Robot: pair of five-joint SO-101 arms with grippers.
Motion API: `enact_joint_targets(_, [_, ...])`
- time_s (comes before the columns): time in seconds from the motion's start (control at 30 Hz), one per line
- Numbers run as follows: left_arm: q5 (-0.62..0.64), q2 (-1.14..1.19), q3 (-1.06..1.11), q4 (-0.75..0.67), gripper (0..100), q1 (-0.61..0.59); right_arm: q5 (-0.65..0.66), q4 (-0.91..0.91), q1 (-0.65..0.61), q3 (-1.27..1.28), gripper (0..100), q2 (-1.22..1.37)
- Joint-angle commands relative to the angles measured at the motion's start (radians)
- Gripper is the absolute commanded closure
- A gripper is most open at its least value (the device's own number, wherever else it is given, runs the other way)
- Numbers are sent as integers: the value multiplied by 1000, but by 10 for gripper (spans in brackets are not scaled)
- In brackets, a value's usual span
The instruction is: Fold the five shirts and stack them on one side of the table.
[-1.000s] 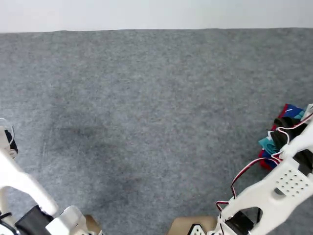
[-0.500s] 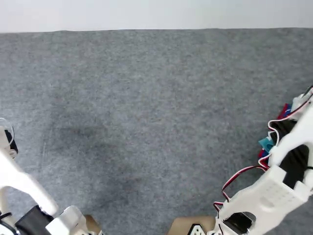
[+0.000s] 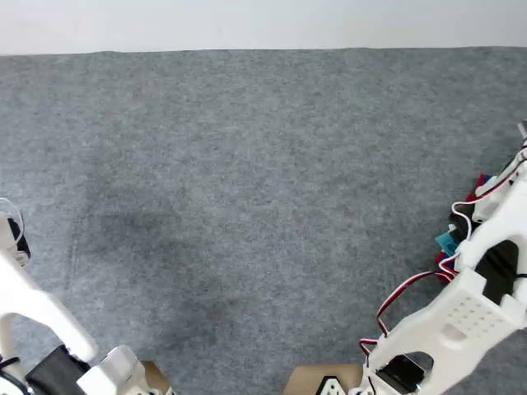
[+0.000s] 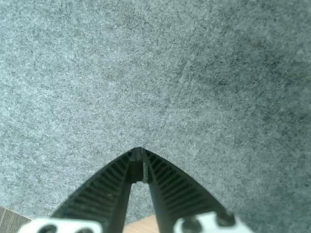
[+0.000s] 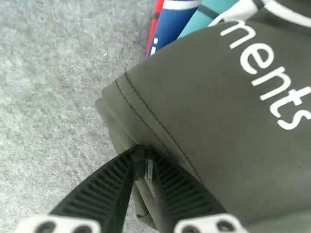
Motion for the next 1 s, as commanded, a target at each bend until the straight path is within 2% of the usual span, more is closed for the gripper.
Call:
enact_joint_targets(0.0, [-5, -37, -5, -8, 997, 6, 49, 41, 8, -18, 990, -56])
enact_joint_targets(0.27, [-5, -37, -5, -6, 997, 6, 101, 16, 12, -12, 990, -280])
enact_joint_targets(0.53, [-5, -38, -5, -5, 997, 6, 104, -116, 35, 103, 990, -148])
enact_joint_targets(0.73, [-5, -38, -5, -5, 997, 6, 106, 42, 59, 114, 990, -101])
enact_joint_targets(0.97, [-5, -38, -5, -5, 997, 6, 206, 47, 81, 112, 990, -120])
